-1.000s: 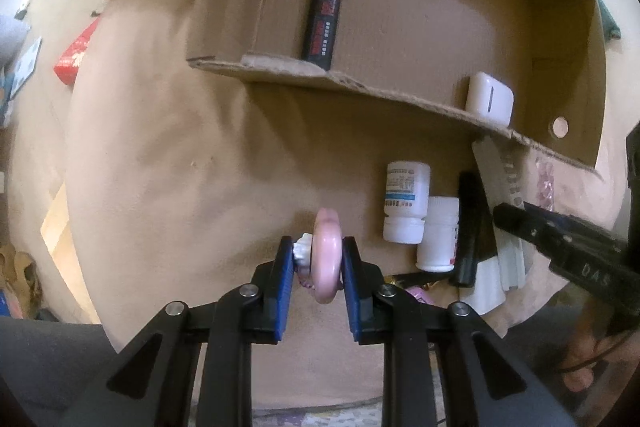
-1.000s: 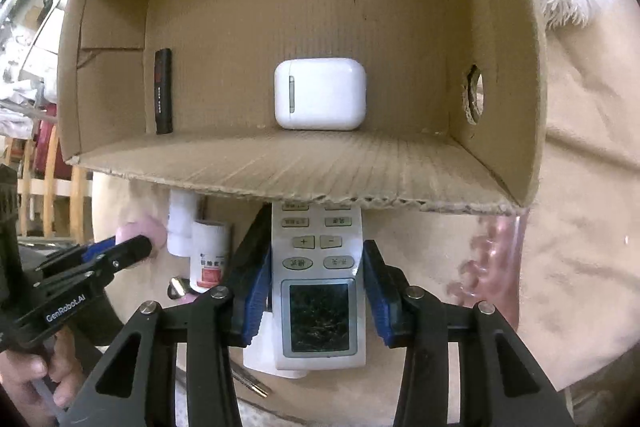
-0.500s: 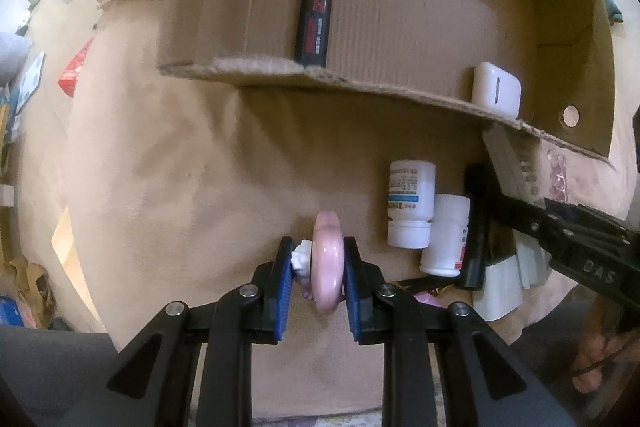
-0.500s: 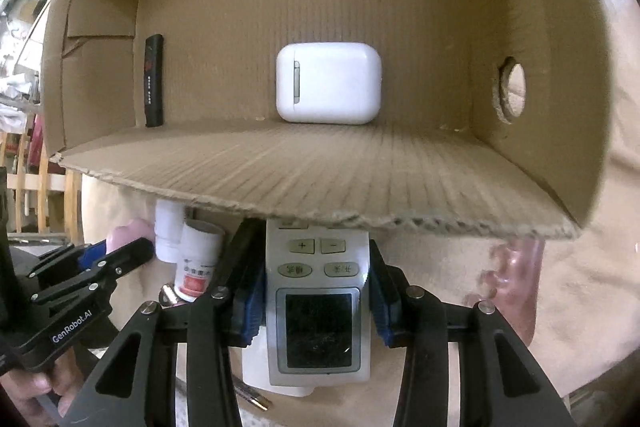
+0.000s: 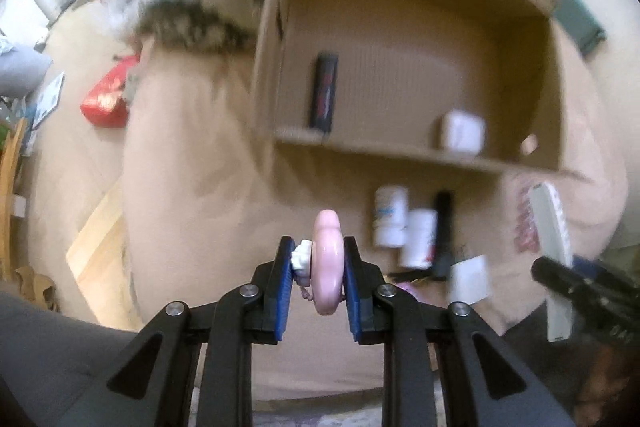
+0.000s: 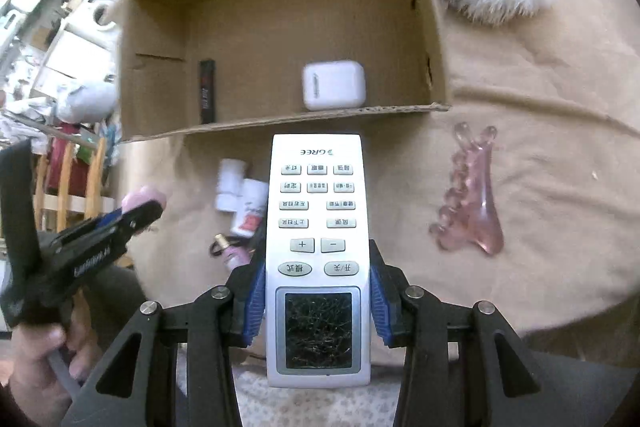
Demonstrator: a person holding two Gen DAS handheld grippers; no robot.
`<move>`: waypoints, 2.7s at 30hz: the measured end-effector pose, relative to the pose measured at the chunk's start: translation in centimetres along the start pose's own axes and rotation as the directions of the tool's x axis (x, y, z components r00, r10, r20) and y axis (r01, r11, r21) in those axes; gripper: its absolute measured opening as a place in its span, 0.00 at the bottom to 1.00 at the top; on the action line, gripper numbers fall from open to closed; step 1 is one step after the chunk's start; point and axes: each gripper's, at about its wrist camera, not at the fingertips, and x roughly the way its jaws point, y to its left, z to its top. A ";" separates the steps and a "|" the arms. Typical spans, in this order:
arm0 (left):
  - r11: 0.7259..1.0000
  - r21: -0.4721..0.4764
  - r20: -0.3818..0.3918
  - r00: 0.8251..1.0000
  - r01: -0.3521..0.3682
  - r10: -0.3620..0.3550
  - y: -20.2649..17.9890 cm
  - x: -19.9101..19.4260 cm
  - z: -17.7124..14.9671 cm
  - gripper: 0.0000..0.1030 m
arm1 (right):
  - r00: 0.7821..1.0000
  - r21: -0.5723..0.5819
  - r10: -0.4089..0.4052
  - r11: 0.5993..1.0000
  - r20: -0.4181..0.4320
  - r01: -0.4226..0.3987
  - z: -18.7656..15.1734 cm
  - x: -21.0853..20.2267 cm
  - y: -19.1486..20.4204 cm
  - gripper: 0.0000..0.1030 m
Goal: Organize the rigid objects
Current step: 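Carry the pink heart item and white remote into the box with both grippers, then open both grippers to release the remote and pink heart item in the box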
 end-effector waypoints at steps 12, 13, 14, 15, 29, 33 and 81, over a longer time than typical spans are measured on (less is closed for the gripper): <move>0.986 0.163 0.356 0.934 -0.043 -0.018 -2.9 -10.5 5.9 0.20 | 0.950 -0.107 -0.014 0.993 0.313 0.050 2.6 -7.4 3.7 0.45; 0.985 0.166 0.370 0.929 -0.051 -0.014 -2.9 -10.7 6.3 0.20 | 0.945 -0.116 -0.013 0.992 0.326 0.054 3.2 -7.5 3.9 0.45; 0.985 0.163 0.378 0.926 -0.055 -0.011 -2.9 -10.7 6.9 0.20 | 0.941 -0.123 -0.014 0.991 0.337 0.059 3.5 -7.4 4.5 0.45; 0.986 0.161 0.378 0.926 -0.053 -0.012 -2.8 -10.6 7.3 0.20 | 0.938 -0.129 -0.014 0.990 0.347 0.063 4.0 -7.6 4.8 0.45; 0.992 0.116 0.315 0.949 -0.051 0.012 -1.8 -4.0 13.1 0.20 | 0.916 -0.140 -0.035 0.985 0.399 0.098 10.9 -6.3 6.0 0.45; 0.990 0.129 0.279 0.960 -0.054 0.016 -1.8 -1.3 13.6 0.20 | 0.929 -0.112 -0.063 0.987 0.365 0.111 12.1 -4.1 4.6 0.45; 0.984 0.131 0.153 0.984 -0.117 0.096 -1.0 7.4 12.8 0.20 | 0.978 -0.047 -0.101 0.993 0.184 0.111 15.6 5.6 3.8 0.55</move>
